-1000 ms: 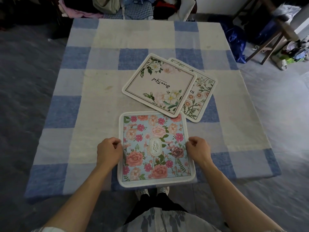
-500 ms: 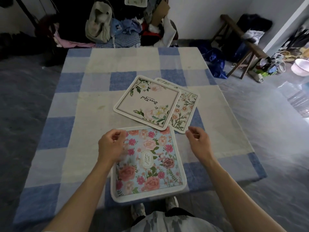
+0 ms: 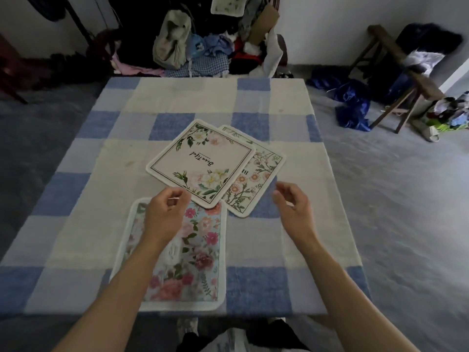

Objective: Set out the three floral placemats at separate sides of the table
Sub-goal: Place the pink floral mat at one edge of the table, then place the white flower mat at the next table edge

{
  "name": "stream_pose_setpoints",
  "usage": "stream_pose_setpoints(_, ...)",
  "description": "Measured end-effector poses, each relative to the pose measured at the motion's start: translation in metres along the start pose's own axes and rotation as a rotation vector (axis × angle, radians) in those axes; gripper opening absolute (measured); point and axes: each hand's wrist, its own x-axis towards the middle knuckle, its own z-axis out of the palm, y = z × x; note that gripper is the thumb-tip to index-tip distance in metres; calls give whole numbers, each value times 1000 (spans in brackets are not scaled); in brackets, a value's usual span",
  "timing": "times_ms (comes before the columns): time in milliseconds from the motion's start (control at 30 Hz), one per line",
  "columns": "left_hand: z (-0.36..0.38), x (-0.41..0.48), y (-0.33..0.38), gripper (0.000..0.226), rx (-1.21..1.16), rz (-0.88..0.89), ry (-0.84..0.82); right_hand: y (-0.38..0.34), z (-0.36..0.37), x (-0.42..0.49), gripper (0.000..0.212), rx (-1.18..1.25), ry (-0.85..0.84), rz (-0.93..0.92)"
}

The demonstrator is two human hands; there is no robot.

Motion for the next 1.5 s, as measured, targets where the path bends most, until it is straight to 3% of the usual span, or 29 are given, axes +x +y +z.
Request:
stream_pose_setpoints(300, 68, -42, 62, 2, -192, 57, 97, -24, -80, 26, 17, 0, -149, -79)
stream_pose_setpoints(467, 81, -36, 60, 27, -347, 39, 123, -21, -98, 30, 26, -65, -143, -73)
stream_pose_setpoints(600, 97, -44, 56, 15, -396, 53, 169, -23, -114, 34, 28, -124, -209, -41)
stream_pose_setpoints(967, 189, -40, 110, 20, -276, 69, 191, -12, -198, 99, 26, 42, -234, -50)
stream_pose_setpoints(1233, 328, -52, 196, 6, -358, 51, 394, 14, -315, 183, 26, 99, -401, -126)
stream_pose_setpoints(1500, 375, -81, 243, 11, -407, -26, 550, -3, -359, 243, 27, 104, -522, -193)
